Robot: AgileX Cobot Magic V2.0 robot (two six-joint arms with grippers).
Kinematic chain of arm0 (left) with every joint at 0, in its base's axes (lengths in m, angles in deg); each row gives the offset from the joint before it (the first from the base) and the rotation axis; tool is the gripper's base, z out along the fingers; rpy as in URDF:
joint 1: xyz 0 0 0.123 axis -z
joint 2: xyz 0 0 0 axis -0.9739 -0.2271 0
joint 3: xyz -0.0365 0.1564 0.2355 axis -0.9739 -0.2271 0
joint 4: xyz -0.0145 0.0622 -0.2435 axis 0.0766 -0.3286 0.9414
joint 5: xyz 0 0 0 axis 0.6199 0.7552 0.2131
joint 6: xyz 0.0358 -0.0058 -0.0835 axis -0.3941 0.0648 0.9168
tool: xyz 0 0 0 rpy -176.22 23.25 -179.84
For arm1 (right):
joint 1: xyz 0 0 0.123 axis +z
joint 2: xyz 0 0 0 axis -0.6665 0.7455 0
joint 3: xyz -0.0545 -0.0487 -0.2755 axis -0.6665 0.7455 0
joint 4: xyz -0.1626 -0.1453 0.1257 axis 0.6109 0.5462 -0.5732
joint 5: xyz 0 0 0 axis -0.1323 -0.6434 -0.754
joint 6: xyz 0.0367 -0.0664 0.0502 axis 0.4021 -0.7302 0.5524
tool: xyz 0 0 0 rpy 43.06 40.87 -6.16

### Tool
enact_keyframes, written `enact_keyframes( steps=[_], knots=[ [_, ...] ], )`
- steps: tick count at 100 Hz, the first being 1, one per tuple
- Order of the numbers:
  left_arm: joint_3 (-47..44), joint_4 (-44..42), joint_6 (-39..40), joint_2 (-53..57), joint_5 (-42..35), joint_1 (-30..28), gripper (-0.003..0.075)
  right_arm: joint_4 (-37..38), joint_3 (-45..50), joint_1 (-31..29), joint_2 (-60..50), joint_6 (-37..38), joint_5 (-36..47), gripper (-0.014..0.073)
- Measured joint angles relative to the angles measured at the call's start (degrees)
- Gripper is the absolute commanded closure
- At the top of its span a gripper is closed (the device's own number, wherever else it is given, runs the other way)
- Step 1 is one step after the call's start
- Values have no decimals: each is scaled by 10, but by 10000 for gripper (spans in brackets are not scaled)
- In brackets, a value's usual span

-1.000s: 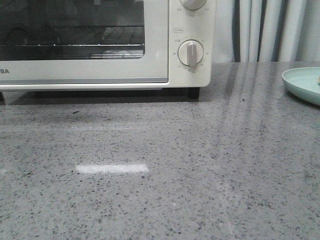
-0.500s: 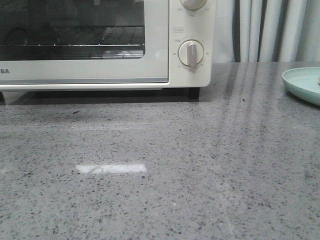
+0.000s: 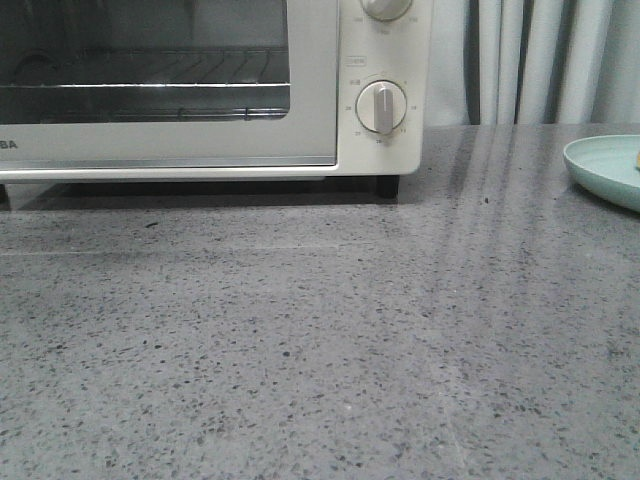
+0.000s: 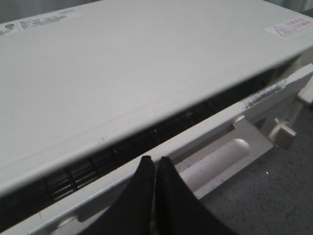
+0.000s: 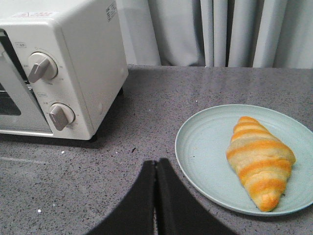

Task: Put bread in oven
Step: 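Pull the oven door down and open with the left gripper, then grasp the striped croissant from the blue plate with the right gripper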

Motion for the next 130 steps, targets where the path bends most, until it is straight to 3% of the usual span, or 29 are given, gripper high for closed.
enact_keyframes(
  steps=[41,61,84,100,113,122,130],
  knots=[
    [-162,-5,0,124,133,3,742,0,0,0,0,0,18,663],
    [-232,-19,0,131,131,3,742,0,0,0,0,0,36,663],
    [-242,-17,0,134,115,3,742,0,0,0,0,0,33,663],
    [-244,45,0,166,133,3,742,0,-1,0,4,29,22,663],
    [-244,118,0,237,147,3,742,0,-28,-7,59,64,-41,657],
    [-244,149,0,304,154,3,742,25,-71,-19,120,72,-98,589],
    [-243,160,0,367,168,3,742,58,-133,-32,174,74,-143,446]
  ],
)
